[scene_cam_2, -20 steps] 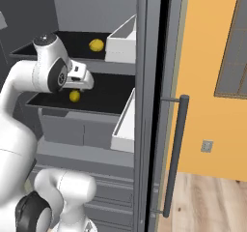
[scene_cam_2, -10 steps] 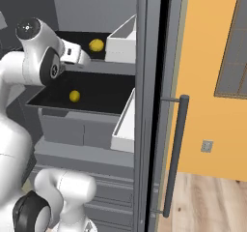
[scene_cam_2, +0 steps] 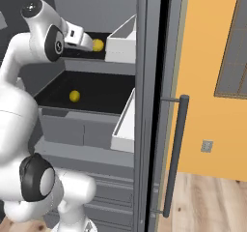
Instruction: Grab the lemons from the fridge, place them in the blender, close the lid, and turn on the blender to create a marinade.
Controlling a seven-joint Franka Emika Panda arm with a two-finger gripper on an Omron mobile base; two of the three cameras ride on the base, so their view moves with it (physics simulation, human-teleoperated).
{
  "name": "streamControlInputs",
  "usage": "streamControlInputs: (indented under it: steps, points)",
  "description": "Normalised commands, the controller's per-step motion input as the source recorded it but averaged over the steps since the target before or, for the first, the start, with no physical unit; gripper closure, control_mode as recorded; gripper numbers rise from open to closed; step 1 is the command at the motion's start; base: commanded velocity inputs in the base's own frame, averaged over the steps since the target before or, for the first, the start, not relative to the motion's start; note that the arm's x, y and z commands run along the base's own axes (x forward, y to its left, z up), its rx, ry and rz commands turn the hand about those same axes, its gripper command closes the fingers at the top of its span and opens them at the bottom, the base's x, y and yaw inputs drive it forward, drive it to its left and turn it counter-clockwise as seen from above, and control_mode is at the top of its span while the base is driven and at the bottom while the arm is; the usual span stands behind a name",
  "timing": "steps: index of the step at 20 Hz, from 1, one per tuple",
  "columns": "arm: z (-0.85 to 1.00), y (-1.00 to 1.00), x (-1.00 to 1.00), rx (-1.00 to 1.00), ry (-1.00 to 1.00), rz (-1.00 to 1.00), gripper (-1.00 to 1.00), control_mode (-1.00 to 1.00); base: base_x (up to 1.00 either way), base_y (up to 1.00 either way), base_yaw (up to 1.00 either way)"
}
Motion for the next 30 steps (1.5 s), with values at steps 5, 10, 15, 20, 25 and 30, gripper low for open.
streamControlInputs:
  steps: [5, 10, 15, 20, 25, 30]
  points:
    - [-0.25, -0.01, 0.78, 0.0, 0.0, 0.0, -1.0, -1.0, 0.0, 0.0, 0.0]
    - [-0.19, 0.0, 0.82, 0.0, 0.0, 0.0, -1.0, -1.0, 0.0, 0.0, 0.0]
    - [-0.15, 0.0, 0.67, 0.0, 0.0, 0.0, -1.0, -1.0, 0.0, 0.0, 0.0]
    - [-0.05, 0.0, 0.53, 0.0, 0.0, 0.0, -1.0, -1.0, 0.0, 0.0, 0.0]
    - [-0.06, 0.0, 0.41, 0.0, 0.0, 0.0, -1.0, -1.0, 0.0, 0.0, 0.0]
    - [-0.45, -0.24, 0.01, 0.0, 0.03, 0.0, 1.0, -1.0, 0.0, 0.0, 0.0]
